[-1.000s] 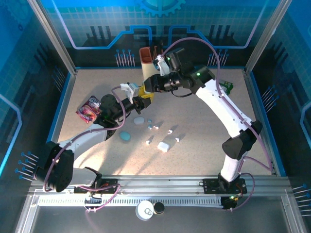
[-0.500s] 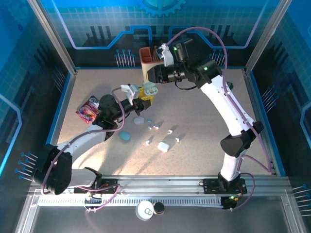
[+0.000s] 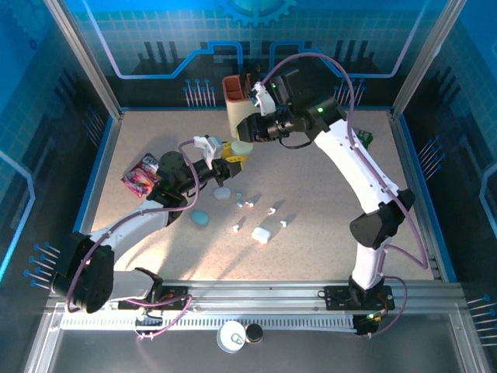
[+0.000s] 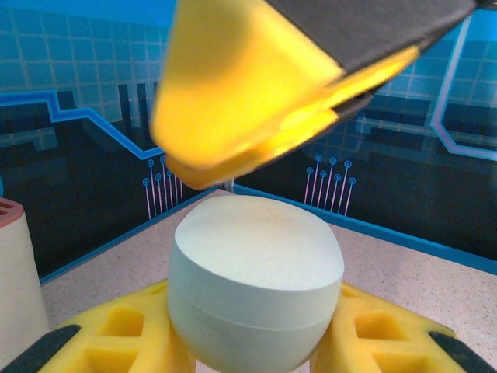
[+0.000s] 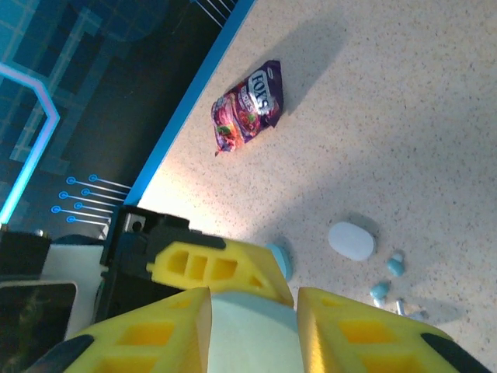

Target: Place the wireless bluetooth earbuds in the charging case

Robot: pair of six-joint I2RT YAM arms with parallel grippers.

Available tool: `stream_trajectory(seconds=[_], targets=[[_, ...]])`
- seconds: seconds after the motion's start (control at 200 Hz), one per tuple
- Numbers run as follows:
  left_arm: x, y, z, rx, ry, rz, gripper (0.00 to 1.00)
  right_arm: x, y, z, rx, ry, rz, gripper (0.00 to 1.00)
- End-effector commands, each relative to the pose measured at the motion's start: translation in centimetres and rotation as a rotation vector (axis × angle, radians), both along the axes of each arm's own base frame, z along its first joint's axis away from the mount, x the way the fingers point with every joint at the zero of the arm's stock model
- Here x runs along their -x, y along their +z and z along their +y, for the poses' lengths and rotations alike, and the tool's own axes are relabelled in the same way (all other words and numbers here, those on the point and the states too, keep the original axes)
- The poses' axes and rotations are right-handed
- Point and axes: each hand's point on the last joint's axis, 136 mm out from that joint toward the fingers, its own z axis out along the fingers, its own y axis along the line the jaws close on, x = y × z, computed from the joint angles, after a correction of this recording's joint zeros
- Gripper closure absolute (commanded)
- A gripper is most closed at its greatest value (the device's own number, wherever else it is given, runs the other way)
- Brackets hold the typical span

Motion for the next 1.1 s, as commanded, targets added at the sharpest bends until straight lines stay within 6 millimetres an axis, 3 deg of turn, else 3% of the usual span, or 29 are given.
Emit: stream_trajectory(seconds=[0.0,0.11,0.215,0.515,0.655,0.815,0.966,1.026,1.091], targets=[[0.6,2.6,-0.2,0.043,-0.022,-0.057,0.64,0.4,2.9,-2.0,-0.116,-0.079,0.027,0.57],[0.6,3.4,-0.4,0.072,-0.037,-0.068,0.64,0.2,3.0,-2.9,-0.273,-0.108,0.124,0.43],[0.5,4.0,-0.7,0.097,-0.054,-0.073,0.64,0.7,3.0,-3.3,-0.366,-0.105,0.169,0.37],[0.5,4.8,-2.3,0.105,-0.124,-0.072,0.64,2.2,2.3,-1.9,-0.519,-0.031,0.266,0.36],[0.6,4.8,-2.6,0.097,-0.129,-0.068,0.64,2.5,2.2,-1.6,-0.534,-0.015,0.281,0.48],[0.7,4.2,-2.3,0.083,-0.109,-0.057,0.64,2.7,2.2,-1.9,-0.533,-0.017,0.279,0.71],[0.6,3.6,-2.1,0.078,-0.093,-0.048,0.61,2.3,2.0,-2.3,-0.528,-0.035,0.255,0.83],[0.5,3.4,-2.1,0.07,-0.093,-0.043,0.56,2.0,1.7,-2.5,-0.521,-0.049,0.246,0.85],[0.4,3.0,-2.1,0.061,-0.09,-0.036,0.4,1.6,1.2,-2.8,-0.516,-0.07,0.241,0.85]])
